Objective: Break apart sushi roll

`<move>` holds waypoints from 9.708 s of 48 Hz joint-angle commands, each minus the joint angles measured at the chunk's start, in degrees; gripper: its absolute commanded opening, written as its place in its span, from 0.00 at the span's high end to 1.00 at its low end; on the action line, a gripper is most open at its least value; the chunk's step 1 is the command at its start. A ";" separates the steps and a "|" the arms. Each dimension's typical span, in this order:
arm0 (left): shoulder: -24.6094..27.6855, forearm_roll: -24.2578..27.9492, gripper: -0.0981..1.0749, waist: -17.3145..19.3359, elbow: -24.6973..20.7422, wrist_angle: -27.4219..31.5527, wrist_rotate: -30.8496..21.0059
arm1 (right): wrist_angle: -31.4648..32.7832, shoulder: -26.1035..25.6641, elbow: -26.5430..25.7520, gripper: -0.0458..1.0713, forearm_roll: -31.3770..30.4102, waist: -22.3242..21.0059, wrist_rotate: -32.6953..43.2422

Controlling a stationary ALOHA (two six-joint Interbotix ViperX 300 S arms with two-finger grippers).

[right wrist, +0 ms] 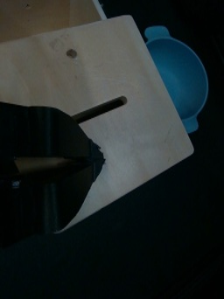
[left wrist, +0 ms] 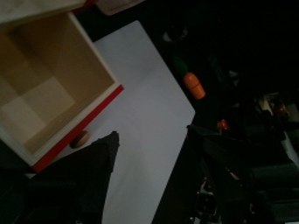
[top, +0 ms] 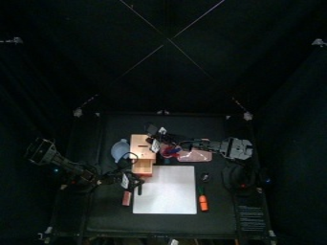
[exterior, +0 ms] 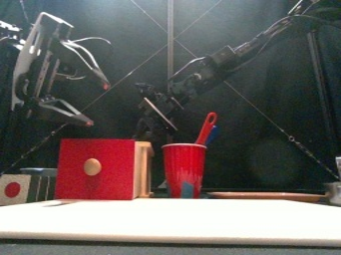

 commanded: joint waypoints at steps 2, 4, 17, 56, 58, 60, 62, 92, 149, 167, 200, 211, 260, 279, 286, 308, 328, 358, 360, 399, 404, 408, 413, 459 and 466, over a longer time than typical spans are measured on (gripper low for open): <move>-2.46 3.69 0.10 0.09 0.26 -0.70 0.18 | 0.00 -3.69 -0.97 0.91 -0.62 0.62 -0.09; -3.69 4.39 0.10 0.09 0.79 -0.70 0.09 | 0.09 -3.96 -0.97 0.91 -0.88 0.88 -0.09; -12.57 3.52 0.10 0.00 6.42 2.90 0.00 | 0.26 -6.59 -0.53 0.91 -2.90 2.46 0.09; -21.97 -5.19 0.10 4.66 -4.92 12.22 20.65 | 0.44 -7.03 1.93 0.91 -2.02 2.72 0.18; -22.06 -5.19 0.10 4.66 -5.71 12.48 21.45 | 0.44 -7.03 1.93 0.91 -2.02 2.72 0.18; -22.06 -5.36 0.10 4.75 -6.68 12.74 22.32 | 0.44 -7.03 2.02 0.91 -2.02 2.72 0.18; -22.06 -5.36 0.10 4.75 -7.65 12.83 23.03 | 0.44 -7.03 2.11 0.91 -2.02 2.64 0.18; -23.29 -19.60 0.10 6.86 -1.93 7.38 25.14 | 0.44 -6.50 2.20 0.91 -1.93 2.81 0.26; -11.07 -71.02 0.10 -0.62 -10.11 -17.84 62.84 | 0.44 -6.06 2.37 0.91 -1.93 2.81 0.35; -3.43 -76.90 0.09 -2.64 -10.81 -18.19 62.75 | 0.44 -5.89 2.81 0.91 -1.41 2.81 0.35; 5.19 -79.98 0.09 -2.55 -11.25 -18.11 61.35 | 0.44 -4.66 1.93 0.91 -1.14 2.90 0.26; 8.00 -79.98 0.09 -2.29 -12.13 -18.11 61.00 | 0.44 -4.39 1.93 0.91 -1.14 2.90 0.26; 17.58 -78.22 0.15 0.79 -14.06 -18.02 55.28 | 0.35 -3.78 1.41 0.91 -1.14 2.90 0.18; 16.70 -78.40 0.32 0.35 -14.15 -18.37 55.20 | 0.44 -3.52 1.41 0.91 -1.14 2.90 0.26; 14.50 -78.49 0.32 -1.05 -13.71 -18.90 55.63 | 0.35 -3.52 1.41 0.91 -1.14 2.99 0.26; 3.96 -80.07 0.32 -5.80 -12.04 -36.04 56.16 | 0.26 -3.52 1.49 0.91 -1.05 3.43 0.26; -5.89 -58.36 0.32 -13.80 -12.13 -37.35 58.62 | 0.44 -9.40 2.55 0.91 -1.14 5.63 0.18; -7.03 -32.34 0.33 -8.88 -8.00 -9.67 69.35 | -4.22 -32.87 23.03 0.89 -1.49 17.14 -0.09; -7.03 -31.11 0.33 -7.56 -8.09 -7.12 69.35 | -5.27 -34.10 24.43 0.88 -1.49 18.37 -0.09; 2.64 -18.98 0.33 5.62 -16.00 14.41 69.17 | -33.75 -33.05 37.00 0.05 -2.81 25.49 0.18; 4.31 -18.19 0.33 5.62 -16.96 14.15 69.17 | -33.84 -31.11 35.95 0.05 -2.46 25.49 0.18; 5.36 -17.49 0.33 5.71 -17.75 13.89 69.17 | -33.84 -29.71 34.98 0.05 -2.20 25.66 0.18; 6.24 -16.88 0.33 6.15 -18.54 13.45 69.17 | -33.57 -28.48 34.01 0.05 -2.11 25.75 0.18; 6.94 -16.00 0.33 7.21 -19.07 11.60 69.17 | -32.26 -25.58 32.78 0.13 -0.97 25.93 0.18; 7.38 -16.00 0.33 7.21 -19.07 11.60 69.08 | -32.34 -25.66 32.70 0.24 -0.97 25.93 0.09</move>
